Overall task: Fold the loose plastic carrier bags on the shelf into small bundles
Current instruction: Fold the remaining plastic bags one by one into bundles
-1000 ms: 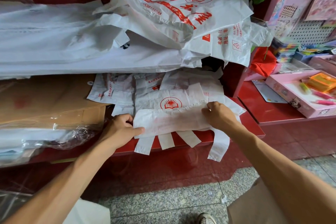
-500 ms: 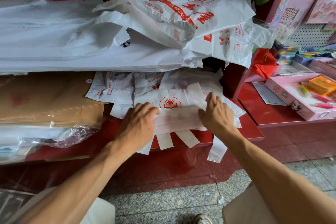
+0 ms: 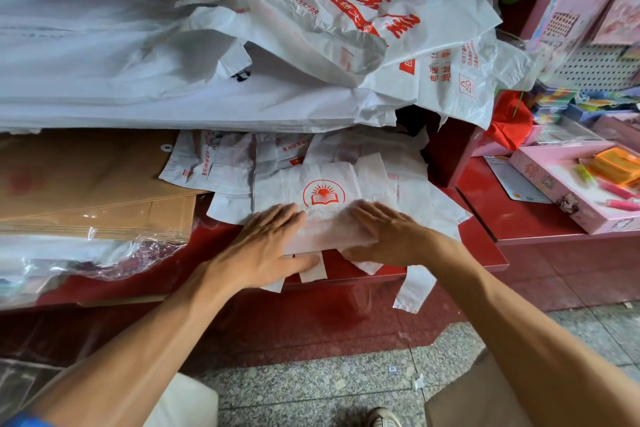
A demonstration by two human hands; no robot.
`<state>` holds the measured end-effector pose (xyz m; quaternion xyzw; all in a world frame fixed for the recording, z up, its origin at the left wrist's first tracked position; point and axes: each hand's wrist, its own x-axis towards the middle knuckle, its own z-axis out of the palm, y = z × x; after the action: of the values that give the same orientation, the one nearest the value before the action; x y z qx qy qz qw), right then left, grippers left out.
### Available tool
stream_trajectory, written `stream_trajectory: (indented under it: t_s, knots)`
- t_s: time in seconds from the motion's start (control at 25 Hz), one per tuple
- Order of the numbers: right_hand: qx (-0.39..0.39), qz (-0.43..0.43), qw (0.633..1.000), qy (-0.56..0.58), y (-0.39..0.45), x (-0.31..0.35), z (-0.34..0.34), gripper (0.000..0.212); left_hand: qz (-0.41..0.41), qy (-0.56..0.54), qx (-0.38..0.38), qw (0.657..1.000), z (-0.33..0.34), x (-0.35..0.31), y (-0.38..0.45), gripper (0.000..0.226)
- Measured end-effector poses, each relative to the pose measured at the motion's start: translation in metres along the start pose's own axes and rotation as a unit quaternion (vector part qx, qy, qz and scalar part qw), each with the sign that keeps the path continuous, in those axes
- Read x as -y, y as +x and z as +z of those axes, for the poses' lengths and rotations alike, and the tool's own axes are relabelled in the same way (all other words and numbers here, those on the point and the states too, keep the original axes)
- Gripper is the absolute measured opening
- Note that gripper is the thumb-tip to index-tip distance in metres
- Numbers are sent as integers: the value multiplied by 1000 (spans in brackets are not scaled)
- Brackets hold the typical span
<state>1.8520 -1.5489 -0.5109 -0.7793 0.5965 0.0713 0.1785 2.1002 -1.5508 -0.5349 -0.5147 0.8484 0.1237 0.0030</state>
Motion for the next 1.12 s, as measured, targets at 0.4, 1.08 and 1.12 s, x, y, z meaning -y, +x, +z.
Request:
stream_trajectory:
  t_s: [0.4,1.08,1.12]
  knots:
    - [-152,53,972,171,-6,-26,-20,40,-66,-397,-128,906,-22,9,-1,35]
    - [-194,172,920,293,-4,-37,-19,5,-262,-346,-161,886,-22,30,-9,50]
    - [-186,182,925,276,-3,-37,-18,10,-255,-329,-175,892,-21,28,-9,49]
